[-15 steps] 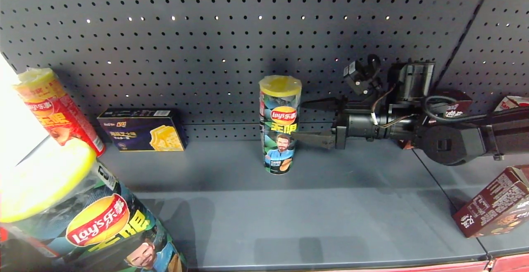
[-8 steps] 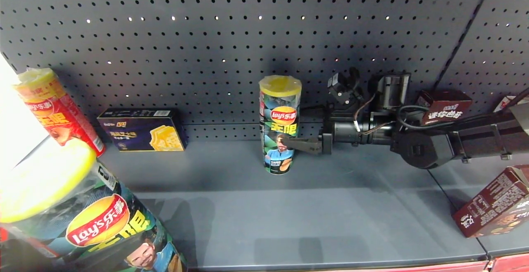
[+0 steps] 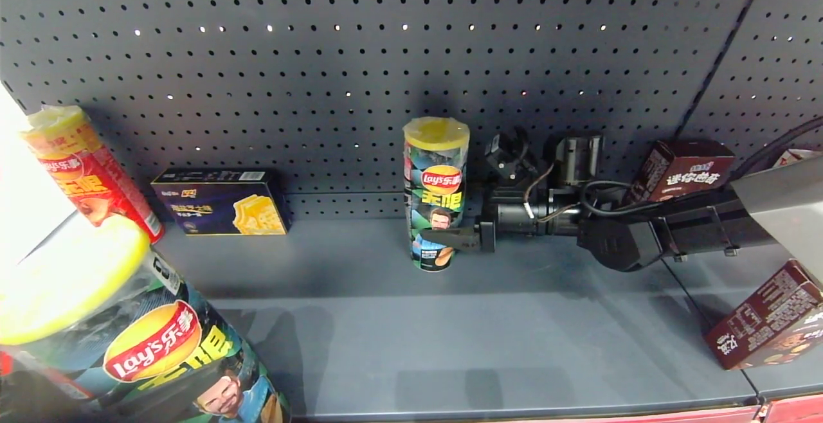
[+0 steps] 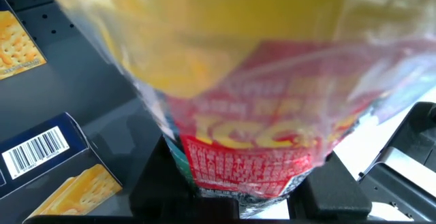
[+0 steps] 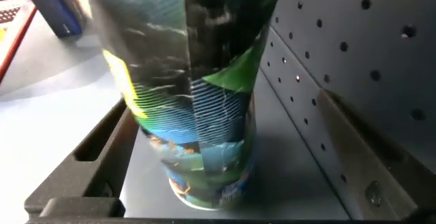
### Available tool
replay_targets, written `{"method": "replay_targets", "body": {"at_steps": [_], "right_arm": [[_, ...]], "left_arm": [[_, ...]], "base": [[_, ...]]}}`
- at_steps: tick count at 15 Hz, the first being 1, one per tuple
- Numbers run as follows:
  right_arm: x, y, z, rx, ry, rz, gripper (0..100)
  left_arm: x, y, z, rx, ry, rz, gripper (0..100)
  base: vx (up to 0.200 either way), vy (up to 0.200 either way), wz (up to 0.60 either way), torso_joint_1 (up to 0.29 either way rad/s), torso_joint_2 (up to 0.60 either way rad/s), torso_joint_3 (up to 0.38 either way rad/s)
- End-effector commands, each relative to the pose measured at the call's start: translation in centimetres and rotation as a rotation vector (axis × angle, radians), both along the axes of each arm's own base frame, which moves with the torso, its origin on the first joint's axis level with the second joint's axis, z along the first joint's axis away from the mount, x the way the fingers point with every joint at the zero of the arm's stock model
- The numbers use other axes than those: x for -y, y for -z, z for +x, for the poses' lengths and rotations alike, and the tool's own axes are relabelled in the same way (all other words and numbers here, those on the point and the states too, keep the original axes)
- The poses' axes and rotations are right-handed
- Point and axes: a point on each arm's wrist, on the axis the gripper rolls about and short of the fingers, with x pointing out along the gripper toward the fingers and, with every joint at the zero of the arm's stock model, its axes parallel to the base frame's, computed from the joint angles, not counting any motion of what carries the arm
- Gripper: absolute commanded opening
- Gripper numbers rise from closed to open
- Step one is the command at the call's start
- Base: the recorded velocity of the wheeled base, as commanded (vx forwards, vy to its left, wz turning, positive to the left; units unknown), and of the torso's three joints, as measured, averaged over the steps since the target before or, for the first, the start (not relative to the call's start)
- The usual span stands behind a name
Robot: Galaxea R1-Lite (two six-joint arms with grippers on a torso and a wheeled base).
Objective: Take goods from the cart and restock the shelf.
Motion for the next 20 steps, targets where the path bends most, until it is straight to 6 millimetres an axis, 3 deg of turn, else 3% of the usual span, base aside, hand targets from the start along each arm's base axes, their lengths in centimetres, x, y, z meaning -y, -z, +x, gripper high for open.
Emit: {"method": "replay_targets", "body": {"at_steps": [1, 6, 7, 11, 13, 17, 18, 20], "right_arm": [[-0.5, 0.6, 0.4, -0.005, -0.004, -0.003, 100], [-1.6, 1.0, 0.8, 0.0, -0.031, 0.003, 100], [-1.8, 0.8, 0.9, 0.007, -0.031, 0.007, 0], [-2.2, 0.6, 0.4, 0.008, -0.04, 0.008, 0], [-2.1, -0.5, -0.3, 0.021, -0.046, 0.018, 0], [-0.9, -3.7, -3.8, 0.045, -0.064, 0.041, 0], [-0.6, -4.2, -5.5, 0.041, -0.079, 0.04, 0], [0.4, -4.0, -7.8, 0.016, -0.088, 0.026, 0]], "left_arm": [[0.0, 0.0, 0.0, -0.001, -0.001, 0.0, 0], [0.0, 0.0, 0.0, 0.0, -0.008, 0.001, 0], [0.0, 0.1, 0.0, -0.003, -0.008, 0.002, 0], [0.0, 0.1, 0.0, -0.004, -0.011, 0.003, 0], [0.0, 0.1, 0.0, -0.004, -0.017, 0.004, 0], [0.0, 0.2, 0.0, -0.005, -0.017, 0.004, 0], [0.0, 0.2, 0.0, -0.006, -0.017, 0.006, 0], [0.0, 0.2, 0.0, -0.007, -0.016, 0.007, 0]], "base": [[0.0, 0.0, 0.0, 0.0, 0.0, 0.0], [0.0, 0.0, 0.0, 0.0, 0.0, 0.0], [0.0, 0.0, 0.0, 0.0, 0.0, 0.0], [0.0, 0.0, 0.0, 0.0, 0.0, 0.0], [0.0, 0.0, 0.0, 0.0, 0.0, 0.0], [0.0, 0.0, 0.0, 0.0, 0.0, 0.0], [0.0, 0.0, 0.0, 0.0, 0.0, 0.0], [0.0, 0.0, 0.0, 0.0, 0.0, 0.0]]}}
